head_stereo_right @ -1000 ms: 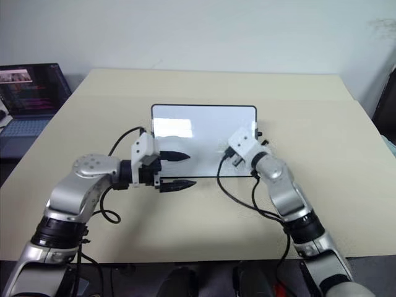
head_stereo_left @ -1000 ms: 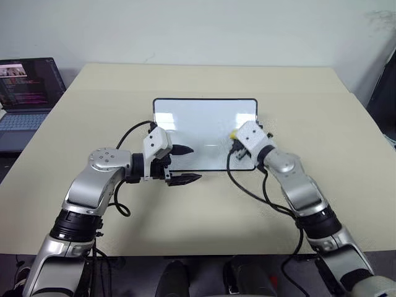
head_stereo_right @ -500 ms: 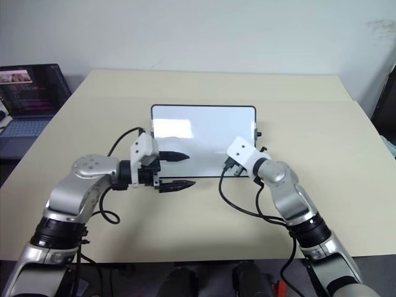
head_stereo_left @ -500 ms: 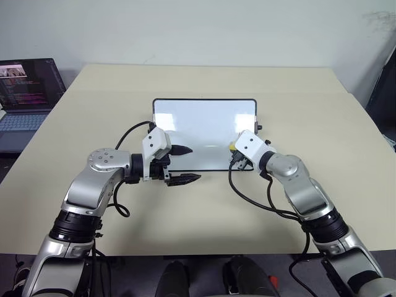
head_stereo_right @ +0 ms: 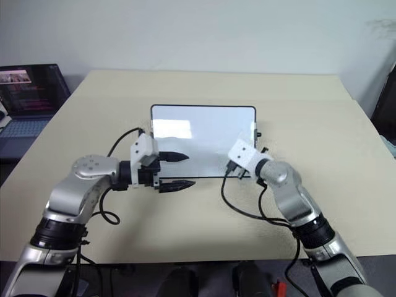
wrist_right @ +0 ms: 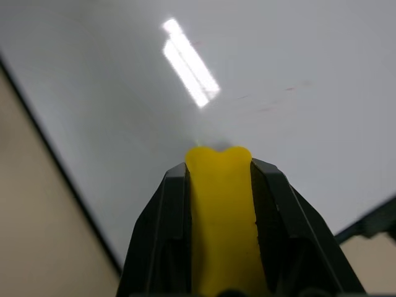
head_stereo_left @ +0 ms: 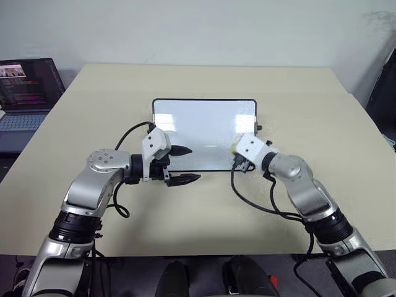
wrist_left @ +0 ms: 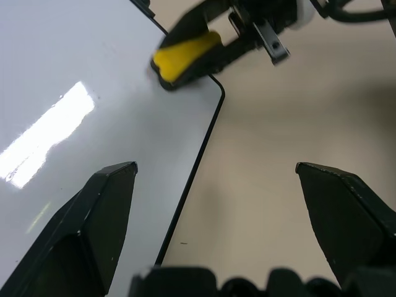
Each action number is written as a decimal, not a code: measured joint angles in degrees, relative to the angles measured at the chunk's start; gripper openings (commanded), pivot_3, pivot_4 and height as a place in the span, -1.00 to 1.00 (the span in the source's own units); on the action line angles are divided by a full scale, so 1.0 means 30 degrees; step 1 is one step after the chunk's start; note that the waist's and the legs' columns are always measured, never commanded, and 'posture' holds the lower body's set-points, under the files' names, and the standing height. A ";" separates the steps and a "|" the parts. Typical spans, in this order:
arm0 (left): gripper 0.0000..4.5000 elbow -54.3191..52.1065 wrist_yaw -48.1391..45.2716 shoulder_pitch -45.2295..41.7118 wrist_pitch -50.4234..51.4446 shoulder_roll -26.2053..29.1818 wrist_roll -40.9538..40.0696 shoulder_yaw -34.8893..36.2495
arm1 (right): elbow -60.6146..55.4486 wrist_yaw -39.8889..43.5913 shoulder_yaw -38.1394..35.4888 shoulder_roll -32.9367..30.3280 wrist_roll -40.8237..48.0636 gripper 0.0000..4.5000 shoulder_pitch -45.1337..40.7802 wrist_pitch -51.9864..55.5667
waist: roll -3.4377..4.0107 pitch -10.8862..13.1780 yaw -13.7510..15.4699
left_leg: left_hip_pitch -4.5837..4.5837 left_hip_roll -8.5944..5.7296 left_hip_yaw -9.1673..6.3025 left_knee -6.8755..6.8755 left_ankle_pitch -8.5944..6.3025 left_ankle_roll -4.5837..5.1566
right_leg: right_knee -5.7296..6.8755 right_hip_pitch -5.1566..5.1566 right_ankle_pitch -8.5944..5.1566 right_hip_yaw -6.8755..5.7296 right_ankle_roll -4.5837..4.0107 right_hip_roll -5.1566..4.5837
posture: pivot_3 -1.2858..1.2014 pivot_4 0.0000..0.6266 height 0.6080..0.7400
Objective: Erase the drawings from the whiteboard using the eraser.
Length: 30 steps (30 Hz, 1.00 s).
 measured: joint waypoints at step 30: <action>1.00 -0.0720 0.0714 0.1013 0.0412 0.0436 -0.0336 0.0617 | 0.2743 -0.1768 -0.0802 0.1501 -0.0744 -0.56 -0.2111 -0.2928 | 0.0013 0.0013 0.0034 | -0.0077 -0.0005 -0.0010 -0.0019 0.0023 0.0039 | -0.0073 -0.0025 0.0039 -0.0009 -0.0011 -0.0024 | 0.03 -0.52 1.00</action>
